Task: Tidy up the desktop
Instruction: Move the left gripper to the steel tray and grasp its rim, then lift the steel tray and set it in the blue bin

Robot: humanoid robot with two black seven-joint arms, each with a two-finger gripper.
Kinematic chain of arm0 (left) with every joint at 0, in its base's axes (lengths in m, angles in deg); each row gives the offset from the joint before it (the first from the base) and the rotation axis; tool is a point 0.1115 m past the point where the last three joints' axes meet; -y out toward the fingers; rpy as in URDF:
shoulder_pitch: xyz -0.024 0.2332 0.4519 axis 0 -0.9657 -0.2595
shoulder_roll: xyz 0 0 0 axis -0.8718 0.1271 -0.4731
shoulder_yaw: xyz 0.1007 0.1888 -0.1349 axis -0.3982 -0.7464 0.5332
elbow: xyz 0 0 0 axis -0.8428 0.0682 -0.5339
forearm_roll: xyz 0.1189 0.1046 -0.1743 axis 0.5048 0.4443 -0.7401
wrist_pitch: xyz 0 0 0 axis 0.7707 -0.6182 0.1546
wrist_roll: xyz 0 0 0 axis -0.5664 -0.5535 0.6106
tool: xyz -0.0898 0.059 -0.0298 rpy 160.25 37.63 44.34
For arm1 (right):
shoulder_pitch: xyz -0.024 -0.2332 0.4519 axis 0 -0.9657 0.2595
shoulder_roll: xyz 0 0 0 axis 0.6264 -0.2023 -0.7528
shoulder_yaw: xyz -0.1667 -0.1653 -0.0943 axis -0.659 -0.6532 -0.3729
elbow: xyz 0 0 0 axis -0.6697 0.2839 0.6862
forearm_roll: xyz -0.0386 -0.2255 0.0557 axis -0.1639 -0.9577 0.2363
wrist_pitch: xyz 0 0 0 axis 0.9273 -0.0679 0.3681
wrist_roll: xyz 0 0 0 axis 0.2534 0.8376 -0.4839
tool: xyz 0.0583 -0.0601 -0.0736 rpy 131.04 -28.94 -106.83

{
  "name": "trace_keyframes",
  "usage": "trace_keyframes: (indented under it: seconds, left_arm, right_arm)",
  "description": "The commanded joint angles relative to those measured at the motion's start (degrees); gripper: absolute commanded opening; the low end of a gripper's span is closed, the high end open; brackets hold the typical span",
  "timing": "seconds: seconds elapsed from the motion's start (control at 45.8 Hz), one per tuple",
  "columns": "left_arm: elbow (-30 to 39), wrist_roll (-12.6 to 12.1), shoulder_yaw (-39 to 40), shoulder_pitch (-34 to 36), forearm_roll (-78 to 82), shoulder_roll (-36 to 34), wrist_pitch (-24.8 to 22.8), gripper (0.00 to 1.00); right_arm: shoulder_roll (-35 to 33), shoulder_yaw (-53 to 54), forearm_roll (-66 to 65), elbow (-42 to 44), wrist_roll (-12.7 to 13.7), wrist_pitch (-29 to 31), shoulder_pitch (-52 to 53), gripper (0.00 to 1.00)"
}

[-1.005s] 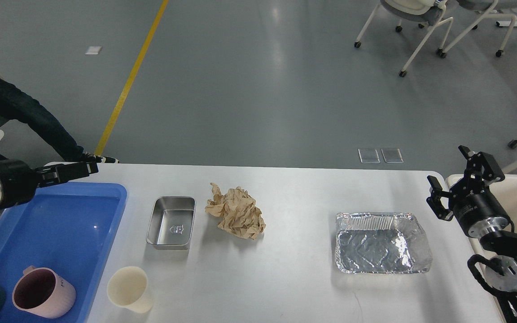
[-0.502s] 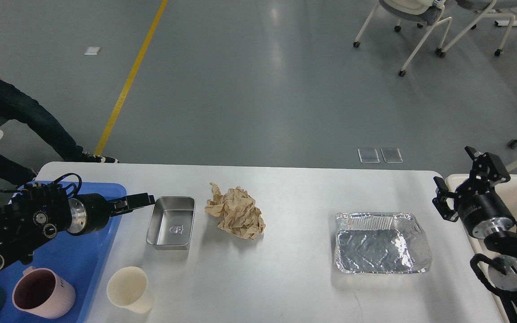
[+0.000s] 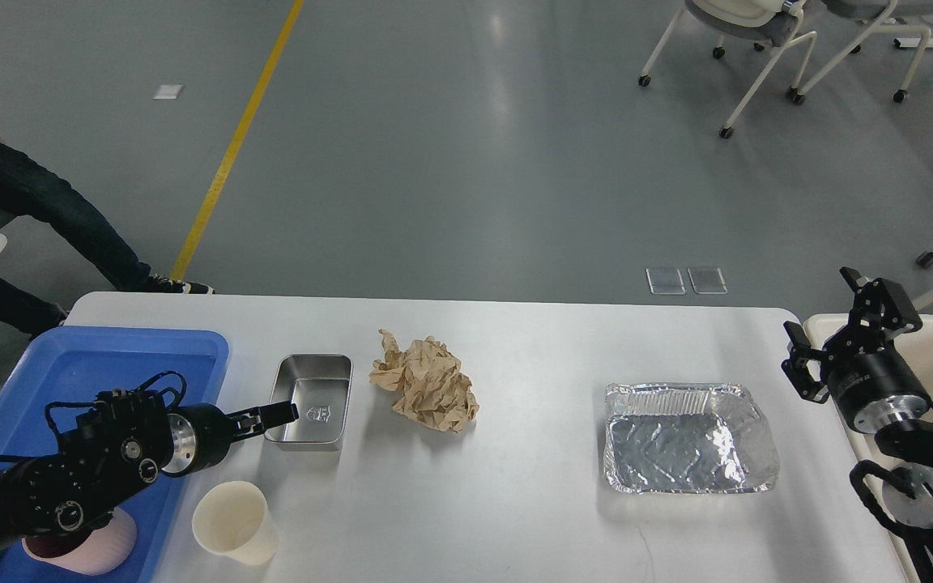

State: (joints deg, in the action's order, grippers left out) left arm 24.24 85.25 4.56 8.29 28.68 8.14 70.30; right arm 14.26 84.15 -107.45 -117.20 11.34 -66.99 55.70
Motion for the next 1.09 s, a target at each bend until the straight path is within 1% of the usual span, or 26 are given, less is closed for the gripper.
trace_keyframes:
  seconds: [0.0, 0.131, 0.218, 0.393, 0.546, 0.634, 0.721, 0.808, 0.896, 1.071]
  left_arm:
    - [-0.79, 0.56, -1.78, 0.52, 0.08, 1.38, 1.62, 0.72]
    - [-0.79, 0.56, -1.78, 0.79, 0.08, 1.38, 1.54, 0.49]
    - [-0.79, 0.56, -1.87, 0.88, 0.08, 1.3, 1.53, 0.28]
    - [-0.87, 0.65, -1.96, 0.79, 0.17, 0.86, 1.01, 0.03]
    - [-0.87, 0.74, -2.66, 1.66, 0.08, 0.33, 0.83, 0.0]
    - [-0.7, 1.44, -2.66, 2.89, 0.08, -0.81, 0.39, 0.0]
    - [-0.09, 2.14, -2.49, 4.65, -0.01, -3.09, -1.89, 0.0]
    - [1.14, 2.32, -2.4, 8.16, -0.01, -5.46, -4.7, 0.0]
    - [4.13, 2.32, -2.4, 11.85, -0.01, -9.85, -7.16, 0.0]
    - [15.19, 2.32, -2.4, 19.76, -0.01, -23.38, -13.05, 0.0]
  right_arm:
    - [0.01, 0.03, 0.0, -0.01, -0.35, -0.13, 0.0, 1.0]
    - [0.01, 0.03, 0.0, -0.01, -0.53, -0.22, 0.0, 1.0]
    - [0.01, 0.03, 0.0, -0.01, -0.53, -0.22, 0.0, 1.0]
    - [0.01, 0.03, 0.0, -0.01, -0.53, -0.22, 0.0, 1.0]
    - [0.01, 0.03, 0.0, -0.01, -0.53, -0.31, 0.0, 1.0]
    - [0.01, 0.03, 0.0, -0.01, -0.53, -0.31, 0.09, 1.0]
    - [0.01, 0.03, 0.0, -0.1, -0.53, -0.92, 0.18, 1.0]
    - [0.09, -0.15, 0.0, -0.1, -0.53, -1.45, 0.35, 1.0]
    - [0.09, -0.15, 0.0, -0.18, -0.53, -1.45, 0.44, 1.0]
    - [0.09, -0.32, 0.0, -0.27, -0.53, -1.45, 0.71, 1.0]
